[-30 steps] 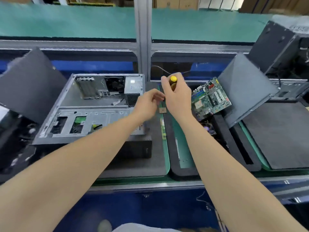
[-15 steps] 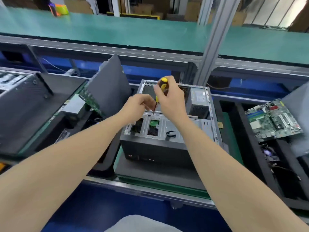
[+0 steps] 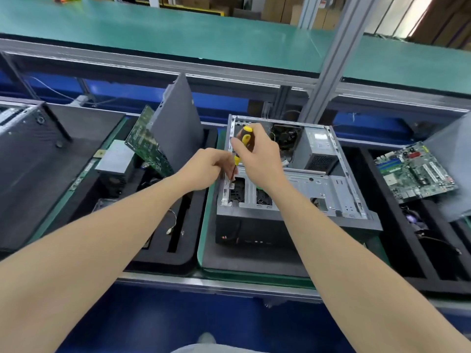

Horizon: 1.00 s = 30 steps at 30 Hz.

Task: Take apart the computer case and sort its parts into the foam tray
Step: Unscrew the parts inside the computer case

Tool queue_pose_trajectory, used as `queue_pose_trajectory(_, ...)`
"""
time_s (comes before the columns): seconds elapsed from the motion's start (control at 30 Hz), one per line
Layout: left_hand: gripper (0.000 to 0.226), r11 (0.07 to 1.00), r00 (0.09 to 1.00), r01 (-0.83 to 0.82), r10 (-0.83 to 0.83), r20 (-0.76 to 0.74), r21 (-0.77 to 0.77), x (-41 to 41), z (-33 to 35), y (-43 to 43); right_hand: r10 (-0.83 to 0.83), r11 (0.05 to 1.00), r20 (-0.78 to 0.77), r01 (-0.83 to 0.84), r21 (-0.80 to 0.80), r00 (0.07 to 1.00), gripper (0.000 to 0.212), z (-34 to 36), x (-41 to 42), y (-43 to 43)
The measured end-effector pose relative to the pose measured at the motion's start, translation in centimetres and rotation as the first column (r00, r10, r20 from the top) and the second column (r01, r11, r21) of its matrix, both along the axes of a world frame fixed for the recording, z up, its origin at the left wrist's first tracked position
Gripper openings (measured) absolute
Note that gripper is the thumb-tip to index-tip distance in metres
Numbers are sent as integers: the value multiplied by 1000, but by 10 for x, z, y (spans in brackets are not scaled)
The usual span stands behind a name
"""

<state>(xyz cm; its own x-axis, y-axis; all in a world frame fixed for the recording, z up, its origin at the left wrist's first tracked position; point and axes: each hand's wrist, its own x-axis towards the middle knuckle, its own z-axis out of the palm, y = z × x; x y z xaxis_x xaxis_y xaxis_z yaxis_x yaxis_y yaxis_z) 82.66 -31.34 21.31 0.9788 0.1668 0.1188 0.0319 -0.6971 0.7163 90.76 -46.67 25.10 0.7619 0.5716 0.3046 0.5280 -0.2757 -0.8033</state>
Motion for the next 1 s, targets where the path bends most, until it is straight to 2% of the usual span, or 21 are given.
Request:
queue_pose_trajectory(0.27,59,998,998,67,-67,10,2,-1,-3,7,-9,1000,30,9,-6,1000,19,0,-7,3)
queue_pose_trajectory(0.57,59,998,998,67,-67,7,-13,1,-5,9,6,1000,58,-5,-15,998,16,0,-5,4)
queue_pose_trajectory(0.77,57,998,998,64,-65,-14,-24,3,-4,10,102,992,86,-96,-80,991,16,2,0,-2)
queue_pose_trajectory(0.93,46,1000,1000,17,-17,-18,-9,17,-2,12,121,992,79,-118,-42,990,21,7,2,-3)
queue_pose_trajectory(1.0,34,999,1000,2,-3,24,34,27,-1,7,92,996,3,-92,13,996,17,5,-5,3)
